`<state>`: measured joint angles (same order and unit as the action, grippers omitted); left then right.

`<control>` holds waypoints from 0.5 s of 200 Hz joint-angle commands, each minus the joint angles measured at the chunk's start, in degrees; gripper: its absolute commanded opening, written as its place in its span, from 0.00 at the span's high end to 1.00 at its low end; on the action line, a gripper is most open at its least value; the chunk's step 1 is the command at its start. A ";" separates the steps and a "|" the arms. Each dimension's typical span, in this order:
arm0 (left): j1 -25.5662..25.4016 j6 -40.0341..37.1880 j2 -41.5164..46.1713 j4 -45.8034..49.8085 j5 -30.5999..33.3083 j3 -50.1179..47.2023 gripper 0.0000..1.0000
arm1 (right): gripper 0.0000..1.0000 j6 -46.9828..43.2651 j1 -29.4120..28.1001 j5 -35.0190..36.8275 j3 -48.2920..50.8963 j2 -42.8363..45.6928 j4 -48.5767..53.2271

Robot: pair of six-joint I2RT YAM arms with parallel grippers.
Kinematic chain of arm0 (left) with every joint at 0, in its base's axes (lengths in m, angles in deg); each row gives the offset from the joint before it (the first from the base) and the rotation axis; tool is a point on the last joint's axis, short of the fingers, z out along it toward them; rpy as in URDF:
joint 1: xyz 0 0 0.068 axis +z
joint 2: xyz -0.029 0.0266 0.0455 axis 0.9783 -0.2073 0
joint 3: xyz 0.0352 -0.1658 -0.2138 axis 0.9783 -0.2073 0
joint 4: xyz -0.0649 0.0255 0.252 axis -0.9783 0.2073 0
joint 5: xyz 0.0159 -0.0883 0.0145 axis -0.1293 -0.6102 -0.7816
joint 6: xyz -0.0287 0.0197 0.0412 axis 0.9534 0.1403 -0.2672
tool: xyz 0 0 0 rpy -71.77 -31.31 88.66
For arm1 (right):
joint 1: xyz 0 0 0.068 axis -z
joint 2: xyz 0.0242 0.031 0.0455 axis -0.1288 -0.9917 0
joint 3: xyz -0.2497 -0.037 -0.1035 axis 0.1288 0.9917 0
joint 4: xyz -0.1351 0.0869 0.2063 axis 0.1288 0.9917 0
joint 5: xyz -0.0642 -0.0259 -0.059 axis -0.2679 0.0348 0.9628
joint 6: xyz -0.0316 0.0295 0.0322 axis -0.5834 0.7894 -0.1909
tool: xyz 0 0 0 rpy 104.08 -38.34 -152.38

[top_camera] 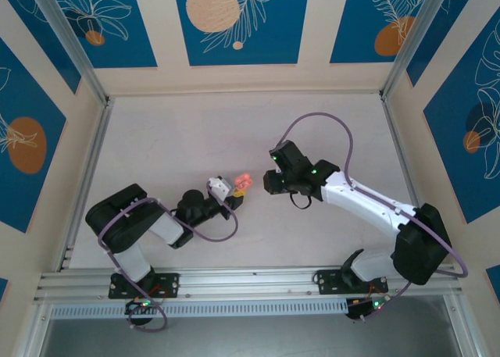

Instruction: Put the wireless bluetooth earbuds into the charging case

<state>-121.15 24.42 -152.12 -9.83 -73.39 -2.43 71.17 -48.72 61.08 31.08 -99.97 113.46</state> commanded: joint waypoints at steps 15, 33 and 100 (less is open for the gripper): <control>-0.78 4.49 -1.71 -2.99 -5.62 2.51 0.76 | 0.76 -7.80 0.36 -3.94 4.96 3.49 -14.97; -0.81 5.38 -1.89 -2.99 -7.34 3.15 0.76 | 0.76 -11.77 0.54 -5.41 6.65 4.84 -19.35; -0.81 7.80 -0.94 -2.95 -8.90 3.97 0.76 | 0.76 -20.26 0.72 -9.11 8.59 6.33 -23.20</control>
<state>-121.30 30.48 -153.59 -10.03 -80.01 0.21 55.11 -48.24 54.61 38.64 -94.69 93.55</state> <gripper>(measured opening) 0.243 0.243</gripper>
